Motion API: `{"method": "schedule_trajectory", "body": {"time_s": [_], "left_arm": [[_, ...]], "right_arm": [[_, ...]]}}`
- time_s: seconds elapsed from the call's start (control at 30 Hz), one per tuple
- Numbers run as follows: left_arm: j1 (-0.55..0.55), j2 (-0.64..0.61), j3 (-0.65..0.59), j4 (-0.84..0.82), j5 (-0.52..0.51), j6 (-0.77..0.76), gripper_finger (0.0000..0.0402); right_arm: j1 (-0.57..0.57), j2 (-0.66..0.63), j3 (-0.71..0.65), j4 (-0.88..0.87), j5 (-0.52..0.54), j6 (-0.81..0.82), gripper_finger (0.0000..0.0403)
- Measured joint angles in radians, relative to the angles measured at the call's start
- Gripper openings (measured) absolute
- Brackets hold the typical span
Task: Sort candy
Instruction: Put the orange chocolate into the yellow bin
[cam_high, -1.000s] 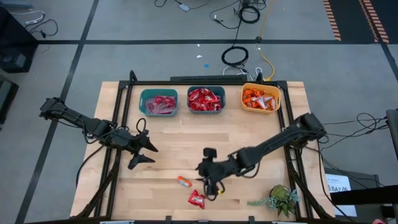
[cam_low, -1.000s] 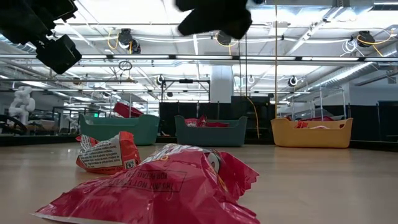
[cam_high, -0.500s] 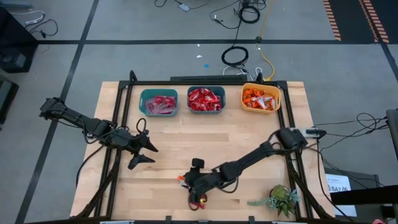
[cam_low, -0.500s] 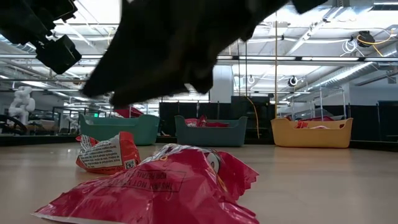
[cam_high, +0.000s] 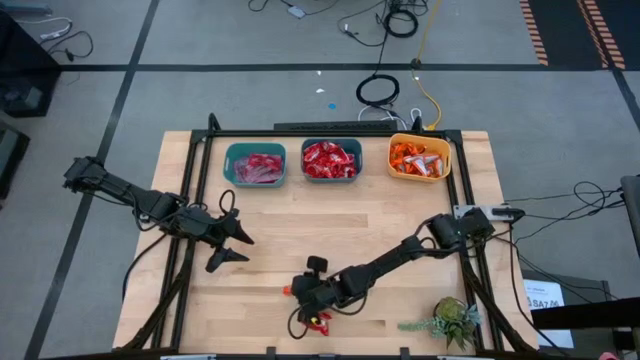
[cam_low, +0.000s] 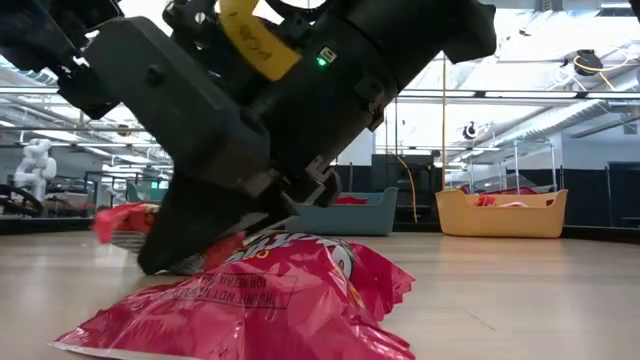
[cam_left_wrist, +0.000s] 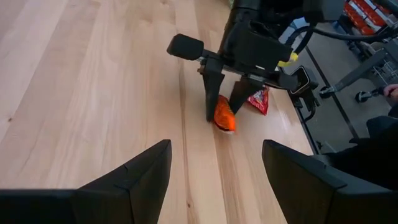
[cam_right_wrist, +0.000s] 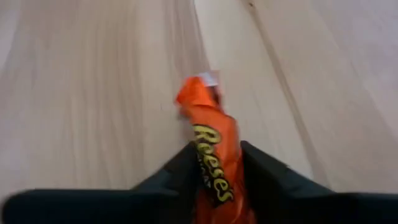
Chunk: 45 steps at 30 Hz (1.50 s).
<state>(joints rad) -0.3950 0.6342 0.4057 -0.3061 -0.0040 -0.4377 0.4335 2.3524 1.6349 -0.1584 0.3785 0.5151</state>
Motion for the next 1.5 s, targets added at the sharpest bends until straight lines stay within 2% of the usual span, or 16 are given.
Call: {"method": "schedule_trajectory", "body": {"time_s": [0.13,0.27,0.43,0.5,0.67,0.77,0.87,1.03,1.17,1.3,1.5], "left_arm": [[0.0,0.0,0.0,0.0,0.0,0.0,0.0261],[0.0,0.0,0.0,-0.001,0.0,0.0,0.0261],[0.0,0.0,0.0,0.0,0.0,0.013,0.0261],[0.0,0.0,0.0,0.0,0.0,0.035,0.0261],[0.0,0.0,0.0,0.001,0.0,0.055,0.0261],[0.0,0.0,0.0,0.003,0.0,0.058,0.0261],[0.0,0.0,0.0,0.006,0.0,0.058,0.0261],[0.0,0.0,0.0,0.01,0.0,0.058,0.0261],[0.0,0.0,0.0,0.011,0.0,0.058,0.0261],[0.0,0.0,0.0,0.011,0.0,0.058,0.0261],[0.0,0.0,0.0,0.011,0.0,0.053,0.0261]], "right_arm": [[-0.002,-0.023,-0.003,-0.027,-0.013,-0.056,0.0024],[-0.011,-0.072,-0.007,-0.13,-0.004,-0.11,0.0022],[-0.037,-0.184,-0.013,-0.342,0.089,-0.182,0.0013],[-0.051,-0.232,-0.048,-0.378,0.096,-0.221,0.0011],[-0.101,-0.419,-0.271,-0.344,0.098,-0.228,0.001],[-0.136,-0.57,-0.455,-0.252,0.111,-0.215,0.001],[-0.18,-0.749,-0.636,-0.146,0.168,-0.177,0.0009],[-0.304,-1.041,-0.869,-0.101,0.256,-0.061,0.0009],[-0.444,-1.222,-0.978,-0.108,0.255,0.001,0.0009],[-0.607,-1.316,-1.04,-0.118,0.254,0.0,0.0009],[-0.827,-1.331,-1.063,-0.194,0.251,0.034,0.001]]}}
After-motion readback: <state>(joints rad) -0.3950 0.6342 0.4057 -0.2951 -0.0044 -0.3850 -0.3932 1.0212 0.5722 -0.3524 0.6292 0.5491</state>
